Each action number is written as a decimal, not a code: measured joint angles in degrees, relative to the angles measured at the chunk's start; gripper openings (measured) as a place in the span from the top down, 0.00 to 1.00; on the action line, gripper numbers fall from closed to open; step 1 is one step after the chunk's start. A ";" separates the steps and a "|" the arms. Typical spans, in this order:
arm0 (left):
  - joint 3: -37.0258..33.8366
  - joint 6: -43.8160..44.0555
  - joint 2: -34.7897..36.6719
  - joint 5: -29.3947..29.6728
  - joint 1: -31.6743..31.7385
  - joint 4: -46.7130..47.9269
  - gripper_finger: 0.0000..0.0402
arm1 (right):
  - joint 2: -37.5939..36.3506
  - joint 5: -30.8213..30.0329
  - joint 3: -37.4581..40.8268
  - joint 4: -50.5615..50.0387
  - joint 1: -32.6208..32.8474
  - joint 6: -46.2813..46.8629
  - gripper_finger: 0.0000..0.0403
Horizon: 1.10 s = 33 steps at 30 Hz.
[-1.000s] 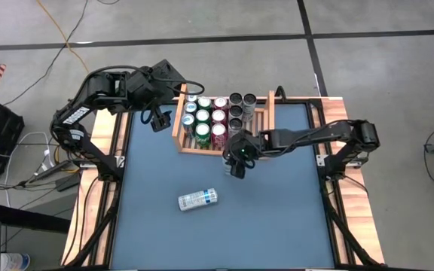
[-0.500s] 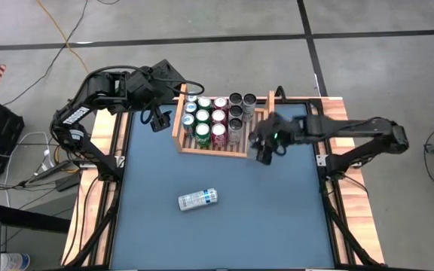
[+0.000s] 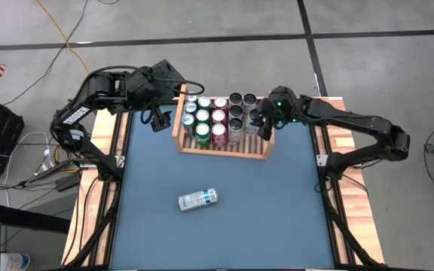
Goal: Place canned beverage on shelf
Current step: Put the light blue soda can on the shelf
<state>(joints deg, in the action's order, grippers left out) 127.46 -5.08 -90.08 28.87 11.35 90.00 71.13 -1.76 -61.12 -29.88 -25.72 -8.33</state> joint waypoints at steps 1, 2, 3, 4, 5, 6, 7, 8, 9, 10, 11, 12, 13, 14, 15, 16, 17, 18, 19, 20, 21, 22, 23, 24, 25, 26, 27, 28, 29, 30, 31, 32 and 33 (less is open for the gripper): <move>0.00 -0.03 0.00 0.02 0.00 0.02 0.05 | -0.55 0.40 1.42 0.49 -0.75 -0.28 0.42; 0.00 -0.14 0.00 0.02 0.00 0.02 0.05 | -1.11 0.40 2.52 0.93 -1.31 -1.01 0.42; 0.00 -0.28 0.00 0.04 0.00 0.02 0.05 | -1.63 0.35 3.41 1.96 -1.78 -2.04 0.42; 0.00 -0.65 0.00 0.14 0.00 0.00 0.05 | -1.90 0.46 4.09 3.13 -2.36 -3.04 0.42; 0.00 -0.85 0.00 0.43 0.00 -0.04 0.05 | -1.94 1.26 4.61 4.49 -2.99 -3.89 0.41; 0.00 -0.87 0.00 0.79 0.00 -0.22 0.05 | -1.68 2.57 4.86 5.33 -3.59 -4.21 0.41; 0.00 -0.85 0.00 1.10 0.00 -0.60 0.05 | -1.27 4.71 5.20 6.17 -4.47 -4.36 0.41; 0.00 -0.65 0.00 1.32 0.00 -1.07 0.05 | -0.65 7.04 5.22 6.56 -5.34 -4.52 0.41; 0.00 -0.29 0.00 1.48 0.00 -1.29 0.05 | 0.08 8.89 5.27 6.93 -6.05 -4.94 0.41; 0.00 -0.04 0.00 1.66 0.00 -1.21 0.05 | 0.86 9.82 5.27 7.38 -6.50 -5.21 0.41; 0.00 0.15 0.00 1.87 0.00 -1.14 0.05 | 1.60 10.21 5.27 7.81 -6.74 -5.43 0.41; 0.00 0.26 0.00 2.00 0.00 -1.19 0.05 | 2.35 10.48 5.27 8.04 -6.91 -5.88 0.41; 0.00 0.28 0.00 2.00 0.00 -1.17 0.05 | 3.09 10.74 5.27 8.03 -7.22 -6.53 0.41; 0.00 0.31 0.00 2.00 0.00 -1.18 0.05 | 3.77 10.80 5.27 7.98 -7.56 -7.27 0.41; 0.00 0.34 0.00 2.00 0.00 -1.19 0.05 | 4.46 10.80 5.27 8.04 -7.69 -8.08 0.41; 0.00 0.42 0.00 2.00 0.00 -1.16 0.05 | 5.22 10.80 5.27 8.30 -7.90 -8.66 0.41; 0.00 0.62 0.00 2.00 0.00 -1.17 0.05 | 5.97 10.91 5.27 8.70 -8.20 -9.10 0.41; 0.00 0.93 0.00 2.00 0.00 -1.18 0.05 | 6.62 11.07 5.27 9.01 -8.42 -9.59 0.41; 0.00 1.21 0.00 2.00 0.00 -1.16 0.05 | 7.15 11.45 5.27 9.25 -8.70 -10.03 0.41; 0.00 1.33 0.00 2.00 0.00 -1.16 0.05 | 7.70 12.03 5.27 9.62 -9.01 -10.22 0.41; 0.00 1.33 0.00 2.00 0.00 -1.16 0.05 | 8.15 12.33 5.27 10.17 -9.29 -10.23 0.41; 0.00 1.31 0.00 2.00 0.00 -1.16 0.05 | 8.61 12.39 5.27 10.89 -9.53 -10.24 0.41; 0.00 1.29 0.00 2.00 0.00 -1.16 0.05 | 8.86 12.39 5.27 11.36 -9.78 -10.38 0.41; 0.00 1.24 0.00 2.03 0.00 -1.16 0.05 | 8.92 12.39 5.27 11.49 -10.11 -10.38 0.41; 0.00 1.15 0.00 2.01 0.00 -1.16 0.05 | 8.90 12.41 5.27 11.47 -10.42 -10.52 0.41; 0.00 1.14 0.00 2.03 0.00 -1.15 0.05 | 8.86 12.44 5.27 11.66 -10.56 -11.00 0.41; 0.00 1.14 0.00 2.03 0.00 -1.16 0.05 | 8.86 12.42 5.25 11.95 -10.69 -11.29 0.41; 0.00 1.14 0.00 2.05 0.00 -1.16 0.05 | 8.86 12.42 5.22 12.09 -10.85 -11.43 0.41; 0.00 1.11 0.00 2.13 0.00 -1.16 0.05 | 8.86 12.42 5.22 12.06 -10.90 -11.44 0.41; 0.00 1.11 0.00 2.53 0.00 -1.16 0.05 | 8.86 12.48 5.22 11.92 -11.11 -11.47 0.41; 0.00 1.10 0.00 2.95 0.00 -1.16 0.05 | 8.86 12.91 5.22 11.91 -11.34 -11.63 0.41; 0.00 1.09 0.00 3.35 0.00 -1.16 0.05 | 8.86 13.64 5.22 11.91 -11.52 -11.70 0.41; 0.00 1.09 0.00 3.58 0.00 -1.16 0.05 | 8.86 14.69 5.22 11.91 -11.58 -11.70 0.41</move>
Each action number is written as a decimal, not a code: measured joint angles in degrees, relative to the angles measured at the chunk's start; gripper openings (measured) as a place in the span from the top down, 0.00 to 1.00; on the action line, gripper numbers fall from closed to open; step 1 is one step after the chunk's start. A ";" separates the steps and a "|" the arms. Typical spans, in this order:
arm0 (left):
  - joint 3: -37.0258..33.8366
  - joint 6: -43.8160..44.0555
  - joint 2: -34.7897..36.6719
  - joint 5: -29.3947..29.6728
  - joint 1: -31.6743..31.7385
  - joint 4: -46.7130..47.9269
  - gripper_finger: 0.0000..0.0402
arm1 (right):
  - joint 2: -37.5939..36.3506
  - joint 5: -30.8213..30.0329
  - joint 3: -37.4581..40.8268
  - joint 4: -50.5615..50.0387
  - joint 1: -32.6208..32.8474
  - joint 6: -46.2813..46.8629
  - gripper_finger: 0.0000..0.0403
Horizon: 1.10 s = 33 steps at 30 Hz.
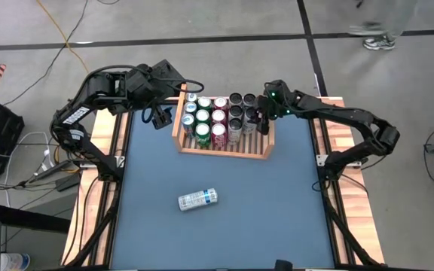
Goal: Place canned beverage on shelf
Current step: Put the light blue soda can on the shelf
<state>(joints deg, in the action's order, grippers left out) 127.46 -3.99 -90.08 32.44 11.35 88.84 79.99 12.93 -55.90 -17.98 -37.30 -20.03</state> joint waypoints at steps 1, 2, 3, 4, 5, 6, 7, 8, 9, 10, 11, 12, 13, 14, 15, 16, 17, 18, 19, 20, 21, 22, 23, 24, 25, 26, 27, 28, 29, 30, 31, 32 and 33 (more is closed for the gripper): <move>0.00 0.00 0.00 0.02 0.00 0.00 0.05 | 0.00 1.10 0.00 0.00 0.00 0.02 0.41; 0.00 0.00 0.00 0.03 0.00 0.00 0.05 | 0.00 1.79 0.00 0.07 0.00 0.03 0.40; 0.00 0.00 0.00 0.07 0.00 0.00 0.05 | 0.00 1.88 -0.02 0.07 0.00 0.02 0.40; 0.00 0.00 0.00 0.12 0.00 0.00 0.05 | 0.00 1.83 -0.02 0.05 0.00 0.02 0.40; 0.00 -0.02 0.00 0.16 0.00 0.00 0.05 | 0.00 1.83 -0.02 -0.02 0.02 0.02 0.40; 0.00 -0.02 0.00 0.16 0.00 0.00 0.05 | 0.00 1.83 -0.02 -0.12 0.02 0.01 0.40; 0.00 -0.02 0.00 0.18 0.00 0.00 0.05 | 0.00 1.83 -0.02 -0.23 0.01 -0.01 0.40; 0.00 -0.02 0.00 0.18 0.00 0.00 0.05 | 0.21 1.81 -0.03 -0.26 0.01 -0.19 0.40; 0.00 -0.02 0.00 0.16 0.00 0.00 0.05 | 0.61 1.79 -0.07 -0.21 0.00 -0.44 0.40; 0.00 -0.02 0.00 0.17 0.00 0.00 0.05 | 0.98 1.79 -0.09 -0.15 0.02 -0.46 0.40; 0.00 -0.02 0.00 0.17 0.00 0.00 0.05 | 1.32 1.71 -0.09 -0.44 0.00 -0.46 0.40; 0.00 0.01 0.00 0.16 0.00 0.00 0.05 | 1.87 1.61 -0.12 -0.42 0.00 -0.61 0.40; 0.00 0.02 0.00 0.16 0.00 0.00 0.05 | 2.56 1.65 -0.20 0.01 0.02 -0.83 0.40; 0.00 0.02 0.00 0.16 0.00 0.00 0.05 | 3.19 1.70 -0.37 0.45 0.09 -0.82 0.39; 0.00 0.02 0.00 0.16 0.00 0.02 0.05 | 3.68 1.70 -0.44 0.59 0.13 -0.83 0.38; 0.00 0.04 0.00 0.12 0.00 0.02 0.05 | 4.11 1.69 -0.44 0.61 0.18 -0.85 0.37; 0.00 0.06 0.00 0.00 -0.01 0.02 0.05 | 4.46 1.49 -0.44 0.72 0.31 -0.83 0.35; 0.00 0.07 0.00 -0.04 0.00 0.04 0.05 | 4.74 1.08 -0.44 0.74 0.48 -0.65 0.33; 0.00 0.08 0.00 -0.06 0.00 0.04 0.05 | 4.83 0.40 -0.44 0.82 0.54 -0.50 0.31; 0.00 0.15 0.00 -0.06 0.00 0.07 0.05 | 4.80 -0.44 -0.43 0.49 0.61 -0.43 0.29; 0.00 0.23 0.00 -0.07 0.00 0.10 0.05 | 4.70 -0.95 -0.31 -0.18 0.61 -0.23 0.27; 0.00 0.35 0.00 -0.09 0.00 0.17 0.05 | 4.59 -1.19 -0.01 -0.62 0.61 -0.03 0.25; 0.00 0.58 0.00 -0.09 0.00 0.18 0.05 | 4.37 -1.49 -0.08 -0.47 0.61 0.33 0.23; 0.00 0.68 0.00 -0.11 0.00 0.20 0.05 | 3.83 -2.16 -0.09 -0.66 0.61 0.38 0.21; 0.00 0.70 0.00 -0.15 0.00 0.20 0.05 | 3.12 -2.64 -0.09 -1.06 0.55 0.35 0.20; 0.00 0.70 0.00 -0.13 0.00 0.18 0.05 | 2.35 -3.01 -0.12 -1.25 0.35 0.43 0.20; 0.00 0.71 0.00 -0.14 0.00 0.18 0.05 | 1.66 -3.94 -0.08 -1.72 0.20 0.34 0.19; 0.00 0.74 0.00 -0.14 -0.01 0.17 0.05 | 1.11 -4.27 -0.07 -1.83 0.11 0.20 0.19; 0.00 0.81 0.00 -0.11 0.00 0.17 0.05 | 0.47 -4.42 -0.07 -1.70 0.10 0.20 0.19; 0.00 0.81 0.00 -0.10 0.00 0.17 0.05 | -0.25 -4.70 -0.07 -1.76 0.07 0.24 0.19; 0.00 0.81 0.00 -0.13 -0.02 0.17 0.05 | -1.04 -4.70 -0.07 -1.93 0.07 0.22 0.19; 0.00 0.91 0.00 -0.15 0.00 0.17 0.05 | -1.89 -4.70 -0.07 -2.08 -0.03 0.20 0.20; 0.00 1.10 0.00 -0.14 -0.01 0.17 0.05 | -2.56 -4.68 -0.07 -2.35 -0.11 0.16 0.20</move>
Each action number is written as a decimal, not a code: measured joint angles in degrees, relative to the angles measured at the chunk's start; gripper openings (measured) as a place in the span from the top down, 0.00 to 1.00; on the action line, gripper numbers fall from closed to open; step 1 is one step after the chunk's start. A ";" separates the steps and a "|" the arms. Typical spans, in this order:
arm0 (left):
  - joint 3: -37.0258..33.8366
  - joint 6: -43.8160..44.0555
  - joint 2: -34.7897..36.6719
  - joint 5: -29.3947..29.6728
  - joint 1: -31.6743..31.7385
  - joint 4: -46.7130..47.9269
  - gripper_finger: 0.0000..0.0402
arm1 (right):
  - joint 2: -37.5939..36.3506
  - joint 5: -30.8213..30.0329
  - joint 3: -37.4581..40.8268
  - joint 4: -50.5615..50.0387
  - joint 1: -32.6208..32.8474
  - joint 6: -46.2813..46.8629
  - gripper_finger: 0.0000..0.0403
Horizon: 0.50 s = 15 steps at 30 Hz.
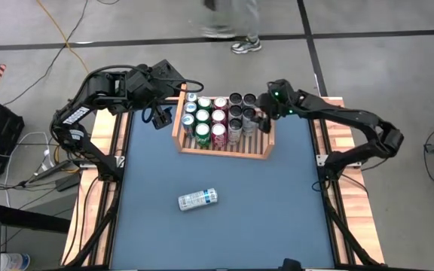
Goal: Place canned beverage on shelf
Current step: Put the light blue soda can on the shelf
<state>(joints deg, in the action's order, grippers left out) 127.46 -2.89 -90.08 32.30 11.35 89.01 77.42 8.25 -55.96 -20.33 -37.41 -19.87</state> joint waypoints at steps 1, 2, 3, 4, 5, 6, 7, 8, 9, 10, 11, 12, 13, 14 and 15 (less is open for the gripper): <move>0.00 0.15 0.00 -0.02 0.01 0.00 0.05 | -0.51 0.03 0.00 -0.29 -0.14 -0.04 0.20; 0.00 0.21 0.00 0.00 0.00 0.00 0.05 | -0.87 0.04 0.00 -0.52 -0.19 -0.04 0.20; 0.00 0.35 0.00 -0.01 0.01 0.00 0.05 | -1.10 -0.02 0.00 -0.56 -0.23 -0.09 0.20; 0.00 0.38 0.00 -0.01 0.01 0.00 0.05 | -1.33 -0.56 0.00 -0.49 -0.24 -0.06 0.20; 0.00 0.41 0.00 0.00 0.01 0.00 0.05 | -1.66 -1.08 0.00 -0.50 -0.27 -0.05 0.20; 0.00 0.41 0.00 -0.01 0.00 0.00 0.05 | -2.08 -1.30 0.00 -0.51 -0.29 -0.05 0.20; 0.00 0.41 0.00 -0.01 0.00 0.00 0.05 | -2.63 -1.55 0.00 -0.45 -0.28 0.08 0.20; 0.00 0.41 0.00 0.01 0.01 0.00 0.05 | -3.48 -2.25 0.00 -0.43 -0.28 0.27 0.20; 0.00 0.41 0.00 0.01 0.01 0.00 0.05 | -4.43 -2.49 -0.02 -0.41 -0.21 0.30 0.20; 0.00 0.41 0.00 0.01 0.01 0.00 0.05 | -5.48 -2.52 -0.23 -0.62 -0.02 0.32 0.20; 0.00 0.41 0.00 0.01 0.01 0.00 0.05 | -6.58 -2.56 -0.66 -0.82 0.16 0.32 0.20; 0.00 0.41 0.00 0.01 0.01 0.00 0.05 | -7.76 -2.88 -1.09 -0.90 0.43 0.35 0.20; 0.00 0.41 0.00 0.01 0.00 0.00 0.05 | -8.83 -3.38 -1.64 -1.46 0.80 0.61 0.20; 0.00 0.41 0.00 0.01 0.00 0.01 0.05 | -9.75 -3.97 -2.21 -2.31 1.31 1.47 0.20; 0.00 0.41 0.00 0.01 0.00 0.02 0.05 | -10.36 -5.13 -2.77 -3.31 1.87 3.25 0.20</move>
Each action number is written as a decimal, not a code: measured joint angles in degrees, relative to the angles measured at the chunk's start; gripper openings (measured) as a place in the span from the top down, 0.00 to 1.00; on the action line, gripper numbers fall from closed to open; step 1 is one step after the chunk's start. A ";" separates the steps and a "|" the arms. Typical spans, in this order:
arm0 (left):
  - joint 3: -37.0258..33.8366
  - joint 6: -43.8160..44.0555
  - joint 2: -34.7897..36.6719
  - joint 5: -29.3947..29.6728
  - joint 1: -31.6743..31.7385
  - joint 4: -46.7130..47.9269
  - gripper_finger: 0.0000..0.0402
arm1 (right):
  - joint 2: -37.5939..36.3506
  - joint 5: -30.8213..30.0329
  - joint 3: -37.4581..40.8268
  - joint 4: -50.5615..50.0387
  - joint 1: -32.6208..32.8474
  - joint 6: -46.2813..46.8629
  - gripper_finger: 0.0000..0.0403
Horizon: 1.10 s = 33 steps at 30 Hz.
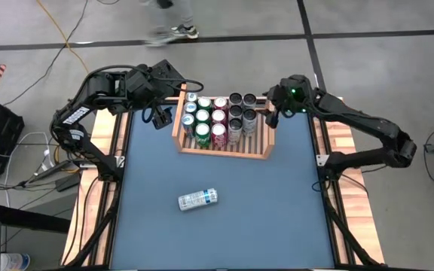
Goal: Place canned beverage on shelf
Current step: Put the light blue soda can on the shelf
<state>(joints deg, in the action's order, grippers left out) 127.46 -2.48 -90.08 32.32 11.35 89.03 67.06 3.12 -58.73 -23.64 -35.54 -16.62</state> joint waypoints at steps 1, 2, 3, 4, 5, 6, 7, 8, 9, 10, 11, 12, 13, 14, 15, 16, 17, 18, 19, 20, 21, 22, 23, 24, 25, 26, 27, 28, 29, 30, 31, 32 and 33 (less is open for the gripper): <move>0.00 0.00 0.00 0.00 0.01 0.00 0.05 | -0.41 -1.52 -0.39 -1.21 0.78 2.44 0.21; 0.00 0.00 0.00 0.00 0.01 0.00 0.05 | -0.55 -3.04 -0.56 -2.63 1.74 5.12 0.22; 0.00 0.00 0.00 0.00 0.01 0.00 0.05 | -0.55 -4.56 -0.58 -4.22 3.06 7.73 0.24; 0.00 0.00 0.00 0.00 0.01 0.00 0.05 | -0.38 -6.00 -0.58 -5.75 4.60 9.47 0.26; 0.00 0.00 0.00 0.00 0.01 0.00 0.05 | -0.20 -7.50 -0.56 -7.13 6.34 10.45 0.29; 0.00 -0.01 0.00 0.00 0.01 0.00 0.05 | -0.15 -9.68 -0.56 -8.03 8.29 10.88 0.32; 0.00 -0.04 0.00 0.00 0.01 0.00 0.05 | -0.14 -12.36 -0.56 -8.64 10.42 11.14 0.35; 0.00 -0.08 0.00 0.00 0.01 0.02 0.05 | -0.21 -15.34 -0.56 -9.07 12.45 11.83 0.39; 0.00 -0.09 0.00 0.00 0.00 0.02 0.05 | -0.23 -17.96 -0.56 -9.43 14.39 12.95 0.43; 0.00 -0.08 0.00 0.00 0.01 0.03 0.05 | -0.23 -20.17 -0.56 -9.99 16.12 14.65 0.47; 0.00 -0.05 0.00 0.00 0.01 0.07 0.05 | -0.23 -21.78 -0.56 -10.60 17.78 16.74 0.52; 0.00 0.05 0.00 0.00 0.00 0.14 0.05 | -0.28 -22.38 -0.56 -11.06 19.30 18.86 0.57; 0.00 0.41 0.00 -0.02 0.01 0.29 0.05 | -0.32 -22.04 -0.56 -11.19 20.92 20.34 0.62; 0.00 0.97 0.00 -0.20 0.01 0.37 0.05 | -0.38 -20.19 -0.56 -10.94 22.57 21.14 0.67; 0.00 1.38 0.00 -0.84 0.01 0.36 0.05 | -0.38 -17.23 -0.56 -10.36 24.42 21.33 0.71; 0.00 1.58 0.00 -1.86 0.02 0.37 0.05 | -0.28 -13.77 -0.56 -9.48 26.27 21.19 0.75; 0.00 1.66 0.00 -2.92 0.03 0.39 0.05 | 0.04 -10.45 -0.56 -8.54 28.03 20.70 0.77; 0.00 1.77 0.00 -4.24 0.01 0.39 0.05 | 0.58 -7.86 -0.56 -7.43 29.74 20.26 0.79; 0.00 2.22 0.00 -5.72 0.01 0.42 0.05 | 1.01 -6.84 -0.56 -6.28 31.39 20.27 0.79; 0.00 2.97 0.00 -7.50 0.01 0.44 0.05 | 1.40 -6.76 -0.56 -5.76 32.89 20.27 0.80; 0.00 3.84 0.00 -10.15 0.02 0.49 0.05 | 1.66 -6.80 -0.56 -5.68 34.05 20.24 0.79; 0.00 4.89 0.00 -13.63 0.03 0.72 0.05 | 1.67 -7.05 -0.53 -5.70 35.01 20.33 0.79; 0.00 5.86 0.00 -18.00 0.03 1.03 0.05 | 1.67 -7.40 -0.53 -5.79 35.74 21.09 0.78; -0.27 6.73 0.02 -22.39 -0.22 1.00 0.05 | 1.67 -7.45 -0.53 -5.82 36.27 22.04 0.77; -1.00 8.10 0.07 -26.57 -0.78 0.85 0.05 | 1.67 -7.51 -0.53 -5.89 36.70 23.23 0.76; -1.86 9.79 0.11 -29.90 -1.66 0.96 0.05 | 1.67 -7.65 -0.53 -5.88 37.02 24.58 0.74; -2.85 11.21 0.14 -31.57 -2.84 1.05 0.05 | 1.66 -7.79 -0.53 -5.87 37.32 25.88 0.73; -4.17 12.49 0.32 -31.67 -4.38 0.86 0.05 | 1.56 -7.81 -0.53 -5.93 37.55 27.13 0.72; -5.79 13.79 0.63 -30.29 -6.34 0.80 0.05 | 1.49 -7.81 -0.51 -5.96 37.66 28.13 0.70; -7.72 15.18 1.23 -27.75 -8.95 0.55 0.05 | 1.45 -7.83 -0.51 -5.86 37.91 28.92 0.69; -9.95 16.17 2.08 -24.69 -11.68 -0.15 0.05 | 1.45 -7.85 -0.51 -5.84 38.07 29.62 0.67; -12.32 17.14 3.10 -21.10 -14.67 -1.26 0.05 | 1.45 -7.90 -0.51 -5.95 38.34 30.17 0.66; -14.90 18.77 4.16 -17.54 -17.92 -2.36 0.05 | 1.45 -7.90 -0.51 -5.99 38.63 30.46 0.64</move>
<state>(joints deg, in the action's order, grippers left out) 112.56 16.29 -85.92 14.77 -6.57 86.68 68.51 -4.78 -59.24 -29.63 3.09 13.83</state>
